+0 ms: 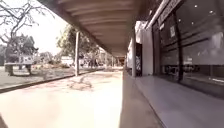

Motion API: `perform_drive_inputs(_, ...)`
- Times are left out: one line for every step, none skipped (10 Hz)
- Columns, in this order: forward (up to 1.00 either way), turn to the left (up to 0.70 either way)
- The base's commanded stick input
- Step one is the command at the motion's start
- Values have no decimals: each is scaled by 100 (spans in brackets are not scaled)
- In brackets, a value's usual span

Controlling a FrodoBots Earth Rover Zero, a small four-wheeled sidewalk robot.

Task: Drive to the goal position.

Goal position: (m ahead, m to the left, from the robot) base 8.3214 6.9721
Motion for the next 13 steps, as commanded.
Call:
perform_drive_inputs(70,0)
perform_drive_inputs(70,0)
perform_drive_inputs(70,0)
perform_drive_inputs(70,0)
perform_drive_inputs(70,0)
perform_drive_inputs(70,0)
perform_drive_inputs(70,0)
perform_drive_inputs(70,0)
perform_drive_inputs(70,0)
perform_drive_inputs(70,0)
perform_drive_inputs(70,0)
perform_drive_inputs(70,0)
perform_drive_inputs(70,0)
